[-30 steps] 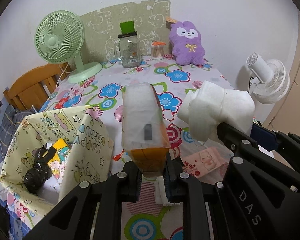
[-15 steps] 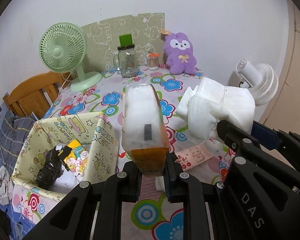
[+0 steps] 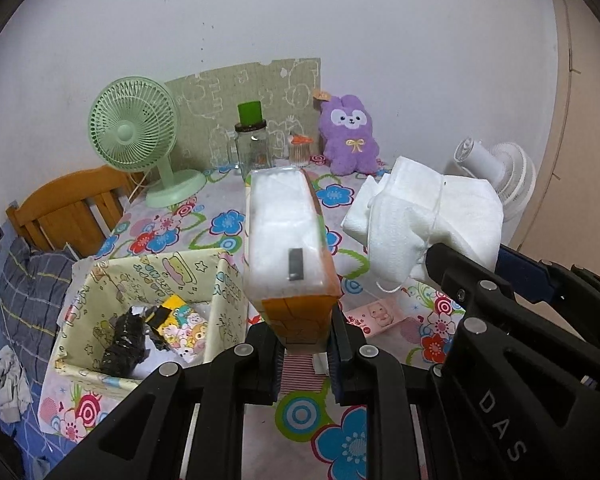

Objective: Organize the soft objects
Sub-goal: 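Lift and carry the tissue pack in the left tool and pillow in the right tool toward the box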

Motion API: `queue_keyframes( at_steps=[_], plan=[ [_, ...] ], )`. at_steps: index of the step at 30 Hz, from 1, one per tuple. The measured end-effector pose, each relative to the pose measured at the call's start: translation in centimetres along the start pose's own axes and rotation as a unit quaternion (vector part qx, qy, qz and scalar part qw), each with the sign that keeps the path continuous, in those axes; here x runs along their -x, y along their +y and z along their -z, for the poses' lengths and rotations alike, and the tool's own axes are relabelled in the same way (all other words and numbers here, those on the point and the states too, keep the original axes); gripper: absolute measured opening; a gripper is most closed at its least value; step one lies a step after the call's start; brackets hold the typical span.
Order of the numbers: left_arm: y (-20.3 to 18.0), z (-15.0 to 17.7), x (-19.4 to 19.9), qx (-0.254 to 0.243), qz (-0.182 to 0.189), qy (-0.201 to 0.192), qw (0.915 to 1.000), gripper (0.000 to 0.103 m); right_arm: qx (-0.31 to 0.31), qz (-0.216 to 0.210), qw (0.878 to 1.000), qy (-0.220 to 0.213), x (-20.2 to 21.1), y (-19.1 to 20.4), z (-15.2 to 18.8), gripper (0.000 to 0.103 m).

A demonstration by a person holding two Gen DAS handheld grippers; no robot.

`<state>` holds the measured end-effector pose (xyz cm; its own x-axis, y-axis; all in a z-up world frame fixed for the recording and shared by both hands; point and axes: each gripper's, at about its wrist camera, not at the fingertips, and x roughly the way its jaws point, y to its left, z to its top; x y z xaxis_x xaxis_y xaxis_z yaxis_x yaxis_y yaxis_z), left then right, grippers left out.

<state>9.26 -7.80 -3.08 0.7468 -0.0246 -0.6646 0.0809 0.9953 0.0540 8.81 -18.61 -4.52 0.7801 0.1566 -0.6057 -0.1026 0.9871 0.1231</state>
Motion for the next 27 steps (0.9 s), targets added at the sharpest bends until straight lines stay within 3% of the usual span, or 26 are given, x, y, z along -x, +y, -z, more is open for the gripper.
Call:
queue_keyframes(
  at_steps=[13,27],
  plan=[
    [2.3,0.2,1.6,0.006,-0.011,-0.014,0.9998,0.017,0.011,-0.012,1.000,-0.014,1.3,2.5,-0.4,0.033],
    [6.0,0.2,1.3,0.018,-0.030,-0.012,0.9993,0.017,0.023,-0.042,0.999,-0.008,0.0,6.4,-0.8,0.033]
  ],
)
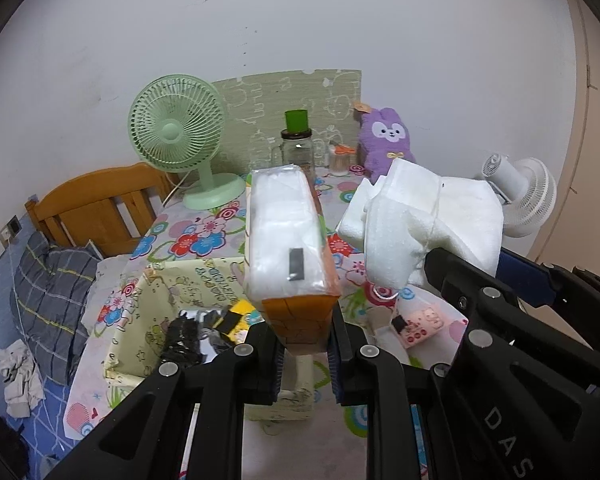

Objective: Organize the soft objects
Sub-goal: 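Lift and carry the tissue pack in the left tool and pillow in the right tool toward the box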

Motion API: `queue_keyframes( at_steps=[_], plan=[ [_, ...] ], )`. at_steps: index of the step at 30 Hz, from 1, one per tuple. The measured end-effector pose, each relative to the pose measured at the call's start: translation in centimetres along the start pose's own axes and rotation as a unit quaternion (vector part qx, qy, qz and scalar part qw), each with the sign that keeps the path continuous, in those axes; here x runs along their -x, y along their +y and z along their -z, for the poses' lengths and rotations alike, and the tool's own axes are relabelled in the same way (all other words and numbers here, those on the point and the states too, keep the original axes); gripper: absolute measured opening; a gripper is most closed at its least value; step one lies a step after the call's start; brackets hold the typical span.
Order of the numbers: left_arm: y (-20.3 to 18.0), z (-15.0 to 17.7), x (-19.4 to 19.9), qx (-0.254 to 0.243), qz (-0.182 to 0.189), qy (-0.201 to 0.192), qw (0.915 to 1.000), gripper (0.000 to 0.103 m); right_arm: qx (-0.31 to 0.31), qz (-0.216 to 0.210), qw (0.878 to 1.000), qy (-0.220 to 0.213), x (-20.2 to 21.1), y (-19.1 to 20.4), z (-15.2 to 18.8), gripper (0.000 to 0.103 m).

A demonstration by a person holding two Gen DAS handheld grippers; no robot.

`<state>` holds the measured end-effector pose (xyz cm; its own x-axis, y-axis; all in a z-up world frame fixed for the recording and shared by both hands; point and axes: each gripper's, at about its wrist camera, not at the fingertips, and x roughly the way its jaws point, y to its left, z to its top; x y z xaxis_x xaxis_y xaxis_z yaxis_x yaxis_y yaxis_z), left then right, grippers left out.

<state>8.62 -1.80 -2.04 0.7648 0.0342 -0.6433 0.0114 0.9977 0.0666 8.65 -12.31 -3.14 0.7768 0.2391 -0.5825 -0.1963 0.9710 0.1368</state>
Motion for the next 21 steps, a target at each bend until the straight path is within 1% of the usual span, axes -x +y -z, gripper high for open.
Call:
queue_keyframes(
  at_steps=[11,21],
  plan=[
    [3.6,0.0,-1.6,0.012,-0.005,0.013,0.9998,0.018,0.014,-0.017,1.000,0.014,-2.2,3.2,-0.5,0.033],
    [6.3,0.5,-3.3,0.022,-0.017,0.027,0.9992,0.018,0.028,-0.036,0.998,0.032,-4.5,6.1,-0.4,0.033]
  ],
)
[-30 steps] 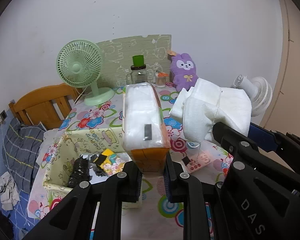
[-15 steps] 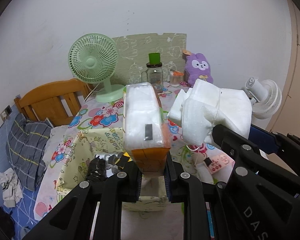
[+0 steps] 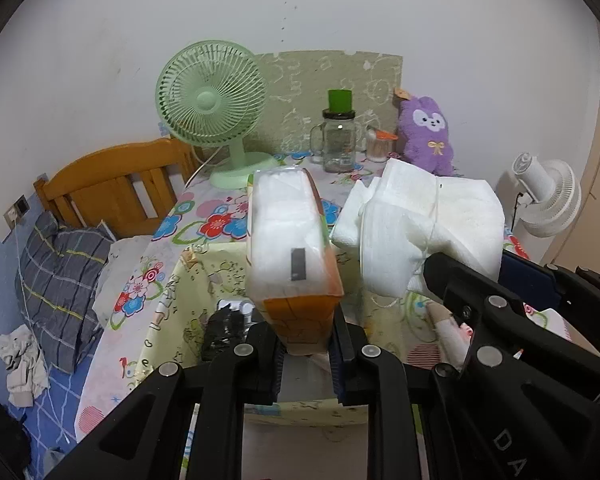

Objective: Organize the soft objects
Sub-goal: 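Lift and carry the tissue pack in the left tool and pillow in the right tool toward the box, then open the left tool to drop the tissue pack into the box while the right tool releases the pillow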

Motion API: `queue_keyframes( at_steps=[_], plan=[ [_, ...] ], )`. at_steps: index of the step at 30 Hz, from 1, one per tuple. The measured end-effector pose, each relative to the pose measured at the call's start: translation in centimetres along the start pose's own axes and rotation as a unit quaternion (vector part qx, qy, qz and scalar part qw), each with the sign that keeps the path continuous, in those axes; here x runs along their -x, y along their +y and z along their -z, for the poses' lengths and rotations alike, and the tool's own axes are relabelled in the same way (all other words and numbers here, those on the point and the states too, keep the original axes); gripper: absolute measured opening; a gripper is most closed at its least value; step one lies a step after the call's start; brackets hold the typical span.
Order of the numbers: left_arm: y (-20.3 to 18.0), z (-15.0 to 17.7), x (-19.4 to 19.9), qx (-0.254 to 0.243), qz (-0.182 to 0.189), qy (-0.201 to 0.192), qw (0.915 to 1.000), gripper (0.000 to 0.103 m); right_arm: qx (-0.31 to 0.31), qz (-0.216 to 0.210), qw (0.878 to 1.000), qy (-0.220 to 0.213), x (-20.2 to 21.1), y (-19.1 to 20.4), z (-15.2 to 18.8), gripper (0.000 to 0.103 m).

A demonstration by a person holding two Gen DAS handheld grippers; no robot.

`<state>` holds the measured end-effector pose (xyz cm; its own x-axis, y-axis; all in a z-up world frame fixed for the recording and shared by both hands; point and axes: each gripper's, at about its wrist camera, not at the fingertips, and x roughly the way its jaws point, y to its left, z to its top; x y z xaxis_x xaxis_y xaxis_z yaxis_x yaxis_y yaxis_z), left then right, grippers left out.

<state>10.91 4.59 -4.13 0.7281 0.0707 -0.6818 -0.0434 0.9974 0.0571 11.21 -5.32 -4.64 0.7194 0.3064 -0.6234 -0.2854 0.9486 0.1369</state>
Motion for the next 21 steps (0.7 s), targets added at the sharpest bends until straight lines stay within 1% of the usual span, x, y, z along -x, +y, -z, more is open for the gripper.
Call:
queue_keyframes(
  at_steps=[15,21],
  plan=[
    [3.2,0.7,-2.8,0.010,-0.019,0.028,0.9994,0.018,0.018,-0.021,0.999,0.031,-3.8,2.7,0.3,0.033],
    [4.2,1.3,-4.1,0.015,-0.027,0.045,0.9985,0.018,0.028,-0.025,0.998,0.046,-5.2,3.7,0.4,0.033]
  ],
)
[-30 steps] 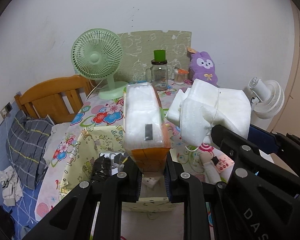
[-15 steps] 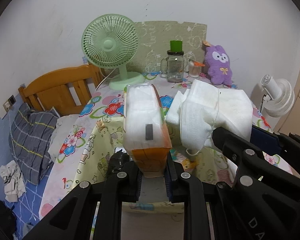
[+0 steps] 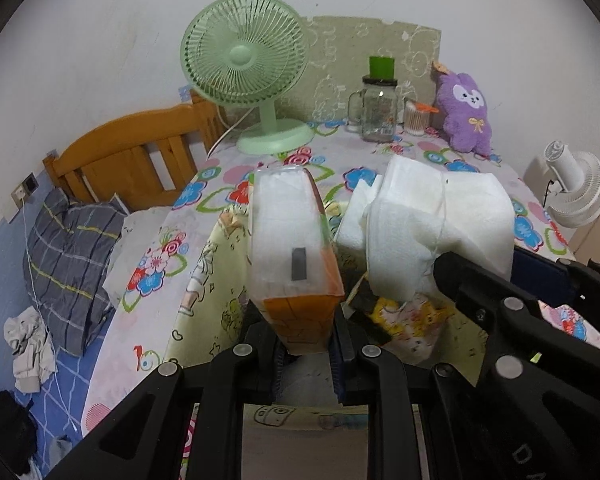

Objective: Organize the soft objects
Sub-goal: 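Open the left tool to drop the tissue pack into the box while the right tool releases the pillow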

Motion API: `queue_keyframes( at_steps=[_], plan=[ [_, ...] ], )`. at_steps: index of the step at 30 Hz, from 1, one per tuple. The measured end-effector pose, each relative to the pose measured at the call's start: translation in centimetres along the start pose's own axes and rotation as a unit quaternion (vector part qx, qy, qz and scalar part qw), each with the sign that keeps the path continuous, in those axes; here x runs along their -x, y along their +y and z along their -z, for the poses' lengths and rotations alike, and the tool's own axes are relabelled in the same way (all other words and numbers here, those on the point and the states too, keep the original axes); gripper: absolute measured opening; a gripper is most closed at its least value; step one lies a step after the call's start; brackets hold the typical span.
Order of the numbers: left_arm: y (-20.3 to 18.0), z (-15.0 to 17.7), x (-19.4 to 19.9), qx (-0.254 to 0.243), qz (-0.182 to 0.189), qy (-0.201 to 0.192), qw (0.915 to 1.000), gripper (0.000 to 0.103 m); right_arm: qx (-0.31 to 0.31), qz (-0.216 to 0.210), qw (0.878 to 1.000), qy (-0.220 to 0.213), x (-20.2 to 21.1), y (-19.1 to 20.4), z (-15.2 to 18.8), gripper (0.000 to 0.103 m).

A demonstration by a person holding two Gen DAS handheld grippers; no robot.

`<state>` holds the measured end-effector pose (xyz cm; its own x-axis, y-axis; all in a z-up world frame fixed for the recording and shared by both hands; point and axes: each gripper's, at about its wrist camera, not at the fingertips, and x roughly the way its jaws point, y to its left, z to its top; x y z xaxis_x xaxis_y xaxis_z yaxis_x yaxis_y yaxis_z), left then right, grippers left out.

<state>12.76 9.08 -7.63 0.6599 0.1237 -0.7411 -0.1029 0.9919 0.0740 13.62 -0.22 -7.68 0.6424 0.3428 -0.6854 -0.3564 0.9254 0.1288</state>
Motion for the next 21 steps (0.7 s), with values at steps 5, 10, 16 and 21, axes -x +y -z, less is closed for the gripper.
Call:
queue_keyframes(
  at_steps=[5,10,16,21],
  plan=[
    [0.5,0.4,-0.6,0.002,-0.005,0.006,1.0000,0.029,0.005,-0.003,1.000,0.010,-0.9,0.5,0.1,0.033],
    [0.8,0.4,-0.4,0.004,-0.002,-0.004,1.0000,0.034,0.009,-0.003,1.000,0.018,-1.8,1.0,0.0,0.033],
    [1.3,0.3,-0.7,0.008,0.008,0.002,0.9999,0.039,0.011,-0.005,1.000,0.021,-2.3,1.3,-0.2,0.034],
    [1.6,0.2,-0.7,0.015,0.015,0.000,0.9998,0.054,0.008,-0.012,1.000,0.023,-2.6,1.5,-0.4,0.034]
  ],
)
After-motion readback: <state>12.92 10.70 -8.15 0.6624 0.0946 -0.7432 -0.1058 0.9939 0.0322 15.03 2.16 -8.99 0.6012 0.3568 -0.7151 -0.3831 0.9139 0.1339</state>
